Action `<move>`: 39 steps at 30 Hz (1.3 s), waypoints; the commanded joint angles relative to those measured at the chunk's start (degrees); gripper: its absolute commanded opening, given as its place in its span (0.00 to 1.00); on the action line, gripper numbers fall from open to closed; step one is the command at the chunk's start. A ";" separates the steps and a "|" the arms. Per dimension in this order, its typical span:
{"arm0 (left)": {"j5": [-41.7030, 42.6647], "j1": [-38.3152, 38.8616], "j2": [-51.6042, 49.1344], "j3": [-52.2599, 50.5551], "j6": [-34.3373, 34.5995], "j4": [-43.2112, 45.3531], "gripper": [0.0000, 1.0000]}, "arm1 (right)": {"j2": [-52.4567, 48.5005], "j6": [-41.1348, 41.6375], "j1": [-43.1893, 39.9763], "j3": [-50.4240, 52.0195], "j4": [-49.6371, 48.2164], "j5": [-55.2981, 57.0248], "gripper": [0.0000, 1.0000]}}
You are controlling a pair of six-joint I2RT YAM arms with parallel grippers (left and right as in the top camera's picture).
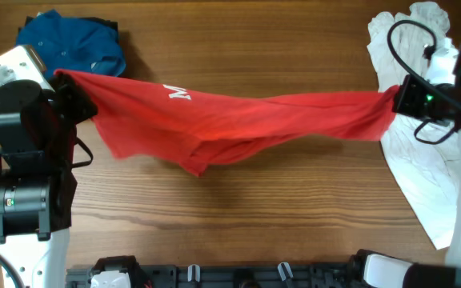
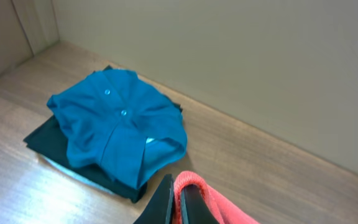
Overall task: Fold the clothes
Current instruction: 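Stretch the red t-shirt between both grippers, right gripper pulling right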
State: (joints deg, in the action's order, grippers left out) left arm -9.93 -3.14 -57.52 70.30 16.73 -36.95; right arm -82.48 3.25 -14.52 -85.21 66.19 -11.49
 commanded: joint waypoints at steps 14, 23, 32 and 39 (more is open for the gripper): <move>-0.31 -0.52 -7.80 0.63 0.46 -2.97 0.04 | -24.11 2.23 -0.09 4.98 -4.50 -2.91 0.04; 0.09 -0.52 -9.68 0.63 0.44 -3.61 0.04 | -26.80 -2.67 1.36 4.96 -9.18 -3.58 0.39; 0.39 -0.52 -9.68 0.63 0.46 -3.58 0.04 | -27.19 -11.21 4.66 4.98 -16.92 -3.50 0.63; 0.52 -0.52 -9.68 0.63 0.44 -3.61 0.04 | -32.13 -4.37 5.44 4.98 -20.20 0.72 0.66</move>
State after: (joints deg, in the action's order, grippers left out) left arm -9.89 -3.14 -66.87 70.30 16.73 -40.80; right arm -111.13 -3.88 -8.97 -80.64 47.00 -12.78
